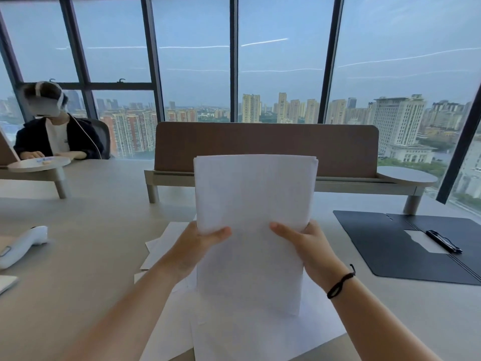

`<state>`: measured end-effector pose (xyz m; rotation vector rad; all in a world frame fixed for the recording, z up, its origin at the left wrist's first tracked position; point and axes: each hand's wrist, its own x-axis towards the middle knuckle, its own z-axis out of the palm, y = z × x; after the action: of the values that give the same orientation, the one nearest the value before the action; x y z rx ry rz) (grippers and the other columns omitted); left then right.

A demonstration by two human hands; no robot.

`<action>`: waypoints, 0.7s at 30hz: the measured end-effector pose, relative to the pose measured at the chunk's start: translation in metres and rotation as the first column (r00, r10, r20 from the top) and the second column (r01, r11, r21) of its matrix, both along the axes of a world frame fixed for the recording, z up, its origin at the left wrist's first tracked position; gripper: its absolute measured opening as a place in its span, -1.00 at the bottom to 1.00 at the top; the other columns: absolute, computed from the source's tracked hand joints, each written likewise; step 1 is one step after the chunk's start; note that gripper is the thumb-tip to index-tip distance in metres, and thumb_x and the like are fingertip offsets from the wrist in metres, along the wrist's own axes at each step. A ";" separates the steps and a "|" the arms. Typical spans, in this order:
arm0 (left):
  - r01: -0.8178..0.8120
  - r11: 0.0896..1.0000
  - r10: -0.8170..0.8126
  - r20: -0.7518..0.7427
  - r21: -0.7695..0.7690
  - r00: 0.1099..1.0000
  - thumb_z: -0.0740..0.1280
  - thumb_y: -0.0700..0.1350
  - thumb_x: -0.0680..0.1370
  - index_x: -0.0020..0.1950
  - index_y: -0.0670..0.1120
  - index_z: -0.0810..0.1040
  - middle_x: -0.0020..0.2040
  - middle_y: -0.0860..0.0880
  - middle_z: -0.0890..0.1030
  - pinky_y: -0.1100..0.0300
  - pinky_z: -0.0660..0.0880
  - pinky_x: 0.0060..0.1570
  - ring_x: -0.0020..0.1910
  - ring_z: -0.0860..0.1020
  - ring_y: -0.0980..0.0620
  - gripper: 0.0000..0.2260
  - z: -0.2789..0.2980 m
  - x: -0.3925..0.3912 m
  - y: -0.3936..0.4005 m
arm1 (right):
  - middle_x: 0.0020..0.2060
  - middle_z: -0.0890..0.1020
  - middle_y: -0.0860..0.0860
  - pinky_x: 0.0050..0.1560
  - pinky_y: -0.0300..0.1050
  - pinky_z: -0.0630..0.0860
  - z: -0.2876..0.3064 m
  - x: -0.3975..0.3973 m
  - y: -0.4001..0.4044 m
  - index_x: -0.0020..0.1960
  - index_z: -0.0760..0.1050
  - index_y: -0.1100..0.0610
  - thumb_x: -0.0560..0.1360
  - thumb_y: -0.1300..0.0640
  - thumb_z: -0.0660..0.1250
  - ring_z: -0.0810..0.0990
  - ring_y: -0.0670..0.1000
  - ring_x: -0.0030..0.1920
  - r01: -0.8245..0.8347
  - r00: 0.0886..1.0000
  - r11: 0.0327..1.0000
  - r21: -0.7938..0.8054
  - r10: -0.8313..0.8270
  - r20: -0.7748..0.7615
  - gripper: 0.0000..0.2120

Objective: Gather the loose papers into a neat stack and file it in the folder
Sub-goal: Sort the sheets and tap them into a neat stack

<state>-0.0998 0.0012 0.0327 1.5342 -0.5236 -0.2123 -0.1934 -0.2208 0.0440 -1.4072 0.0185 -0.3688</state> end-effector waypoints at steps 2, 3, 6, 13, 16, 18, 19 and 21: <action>-0.099 0.993 0.096 -0.050 -0.058 0.994 0.44 -0.19 0.53 0.03 -0.08 0.70 -0.02 -0.01 0.76 0.20 0.54 -0.01 0.01 0.71 0.03 -0.89 -0.005 0.008 -0.003 | -0.01 0.76 0.14 0.00 0.03 0.66 -0.002 0.004 0.002 0.10 0.66 0.18 0.49 0.17 0.45 0.74 0.13 -0.01 0.006 1.000 1.000 -0.007 -0.006 -0.009 -0.80; -0.163 0.980 0.153 -0.096 -0.112 0.984 0.45 -0.19 0.53 0.03 -0.11 0.69 -0.02 -0.04 0.76 0.20 0.55 -0.05 0.01 0.71 -0.01 -0.90 -0.007 0.015 -0.002 | -0.01 0.75 0.15 -0.03 -0.01 0.65 -0.002 0.006 0.000 0.11 0.65 0.18 0.54 0.11 0.40 0.74 0.11 -0.04 0.021 1.000 0.999 -0.028 -0.022 -0.011 -0.80; -0.366 0.891 0.281 -0.308 -0.267 0.909 0.44 -0.11 0.54 -0.03 -0.16 0.68 -0.15 -0.03 0.73 0.19 0.57 -0.11 -0.14 0.68 0.00 -0.88 -0.016 0.041 0.018 | -0.01 0.74 0.11 0.03 -0.06 0.56 -0.011 0.009 -0.016 0.12 0.62 0.07 0.50 -0.29 0.30 0.71 0.10 0.02 0.135 0.986 0.961 -0.242 -0.154 -0.063 -0.54; -0.105 0.849 -0.197 -0.494 -0.518 0.847 0.66 -0.01 0.23 -0.07 -0.13 0.57 -0.42 -0.02 0.53 0.29 0.40 -0.47 -0.52 0.49 0.09 -0.57 -0.083 0.093 0.076 | 0.64 0.03 -0.05 0.58 0.08 -0.07 -0.092 -0.004 -0.032 0.62 -0.02 -0.15 0.06 -0.78 -0.18 -0.09 -0.04 0.63 -0.294 0.844 0.235 -0.926 -0.391 -0.368 0.25; -0.203 0.819 -0.179 -0.575 -0.536 0.799 0.69 -0.18 0.04 -0.14 -0.11 0.47 -0.54 0.04 0.41 0.35 0.35 -0.62 -0.65 0.39 0.14 -0.46 -0.095 0.098 0.076 | 0.65 -0.10 -0.05 0.58 0.15 -0.20 -0.097 0.001 -0.027 0.64 -0.15 -0.13 0.17 -0.75 -0.13 -0.20 -0.03 0.63 -0.284 0.815 0.226 -0.932 -0.455 -0.358 0.19; -0.220 0.743 -0.234 -0.553 -0.632 0.800 0.72 -0.24 -0.14 -0.22 -0.15 0.56 -0.55 0.03 0.42 0.34 0.38 -0.63 -0.66 0.40 0.13 -0.42 -0.096 0.094 0.067 | 0.65 -0.13 -0.04 0.58 0.17 -0.26 -0.098 0.008 -0.023 0.64 -0.17 -0.13 0.19 -0.74 -0.15 -0.23 -0.03 0.63 -0.266 0.815 0.206 -0.942 -0.474 -0.334 0.18; -0.216 0.723 -0.255 -0.544 -0.657 0.800 0.72 -0.25 -0.22 -0.26 -0.16 0.61 -0.55 0.03 0.43 0.34 0.39 -0.63 -0.66 0.41 0.13 -0.41 -0.095 0.091 0.061 | 0.65 -0.15 -0.03 0.58 0.17 -0.29 -0.099 0.012 -0.019 0.64 -0.17 -0.13 0.20 -0.74 -0.15 -0.25 -0.03 0.63 -0.264 0.818 0.200 -0.944 -0.473 -0.329 0.17; -0.197 0.720 -0.269 -0.529 -0.665 0.805 0.73 -0.22 -0.20 -0.29 -0.15 0.61 -0.55 0.03 0.43 0.35 0.37 -0.62 -0.65 0.40 0.13 -0.44 -0.096 0.088 0.050 | 0.65 -0.16 -0.02 0.57 0.18 -0.34 -0.101 0.018 -0.006 0.64 -0.18 -0.11 0.24 -0.71 -0.15 -0.28 -0.02 0.62 -0.259 0.828 0.196 -0.946 -0.459 -0.322 0.14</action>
<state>-0.0115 0.0511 -0.0633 0.6318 -0.0825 -0.4575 -0.1751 -0.2272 -0.0569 -2.8696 0.4600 0.0142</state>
